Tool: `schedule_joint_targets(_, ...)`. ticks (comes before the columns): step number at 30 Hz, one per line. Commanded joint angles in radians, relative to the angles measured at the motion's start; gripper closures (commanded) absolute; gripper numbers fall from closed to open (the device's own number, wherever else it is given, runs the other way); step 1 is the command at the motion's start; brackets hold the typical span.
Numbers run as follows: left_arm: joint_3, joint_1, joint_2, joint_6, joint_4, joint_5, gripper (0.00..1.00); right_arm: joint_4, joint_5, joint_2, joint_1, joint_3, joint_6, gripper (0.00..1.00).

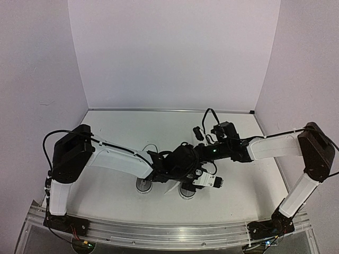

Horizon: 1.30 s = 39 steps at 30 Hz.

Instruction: Tie the shoes

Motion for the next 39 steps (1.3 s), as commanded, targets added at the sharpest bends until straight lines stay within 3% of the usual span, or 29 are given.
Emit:
schedule_joint_targets(1,-0.006,0.006,-0.022,-0.008,-0.002,-0.016,0.64,0.006,-0.037,0.012,0.006,0.043,-0.025,1.0)
schedule_joint_targets(5,-0.015,0.007,-0.086,-0.047,-0.078,0.028,0.53,0.001,-0.038,0.014,0.005,0.046,-0.027,1.0)
schedule_joint_targets(11,-0.09,0.007,-0.218,-0.137,-0.127,0.092,0.48,-0.006,-0.044,0.02,0.005,0.05,-0.031,1.0)
schedule_joint_targets(15,-0.217,0.028,-0.334,-0.26,-0.051,0.113,0.48,-0.011,-0.048,0.021,0.005,0.057,-0.027,1.0)
schedule_joint_targets(19,-0.35,0.11,-0.445,-0.426,0.093,0.138,0.48,-0.013,-0.059,0.031,0.006,0.067,-0.021,0.9)
schedule_joint_targets(24,-0.521,0.207,-0.549,-0.644,0.271,0.099,0.47,-0.016,-0.083,0.043,0.008,0.082,-0.011,0.87)
schedule_joint_targets(28,-0.572,0.238,-0.577,-0.714,0.297,0.01,0.46,-0.021,-0.089,0.054,0.021,0.095,-0.002,0.85)
schedule_joint_targets(36,-0.621,0.274,-0.597,-0.801,0.33,-0.02,0.46,-0.043,-0.082,0.124,0.106,0.159,0.006,0.81)
schedule_joint_targets(39,-0.624,0.28,-0.6,-0.814,0.329,-0.017,0.45,-0.064,-0.075,0.149,0.127,0.184,0.001,0.73)
